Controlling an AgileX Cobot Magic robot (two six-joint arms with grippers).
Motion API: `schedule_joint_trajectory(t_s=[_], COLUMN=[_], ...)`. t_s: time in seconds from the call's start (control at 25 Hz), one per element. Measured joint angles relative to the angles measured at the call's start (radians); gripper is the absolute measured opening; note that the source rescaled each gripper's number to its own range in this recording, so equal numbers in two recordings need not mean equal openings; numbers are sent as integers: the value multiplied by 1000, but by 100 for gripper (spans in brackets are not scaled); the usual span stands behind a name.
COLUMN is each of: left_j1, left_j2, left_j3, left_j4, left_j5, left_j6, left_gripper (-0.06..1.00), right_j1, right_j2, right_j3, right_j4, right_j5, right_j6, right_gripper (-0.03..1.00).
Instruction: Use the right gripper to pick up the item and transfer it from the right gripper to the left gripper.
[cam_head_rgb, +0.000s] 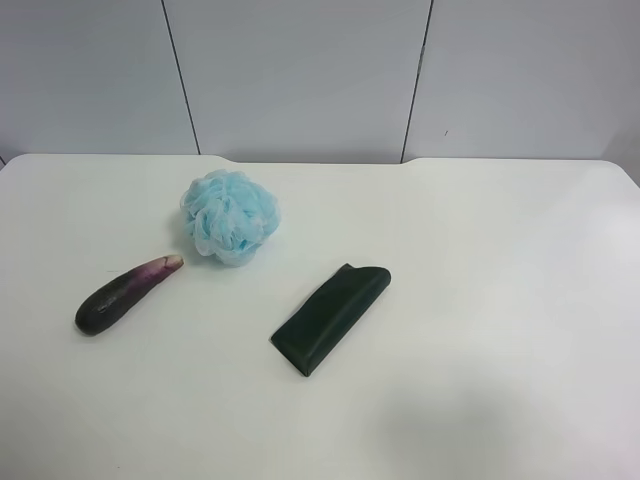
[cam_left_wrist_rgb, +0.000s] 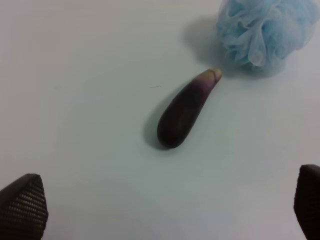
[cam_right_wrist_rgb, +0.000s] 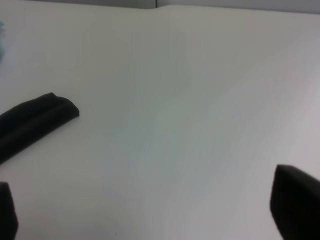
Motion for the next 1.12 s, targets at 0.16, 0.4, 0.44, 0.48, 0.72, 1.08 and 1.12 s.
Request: schedule_joint_trajectory(t_s=[0.16,0.4,0.44,0.48,0.72,1.08,1.12], left_j1=[0,0,0,0,0,0,0], left_j2=[0,0,0,0,0,0,0], left_j3=[0,0,0,0,0,0,0], left_j4=[0,0,0,0,0,0,0], left_j5=[0,0,0,0,0,0,0], left_j6=[0,0,0,0,0,0,0], left_gripper=[100,100,100,100,100,100,100], right_j1=[0,0,0,0,0,0,0], right_j2=[0,0,0,0,0,0,0], right_j3=[0,0,0,0,0,0,0], right_j4=[0,0,0,0,0,0,0], right_j5=[0,0,0,0,0,0,0], right_j6=[0,0,0,0,0,0,0], right_gripper=[100,100,100,100,100,100,100])
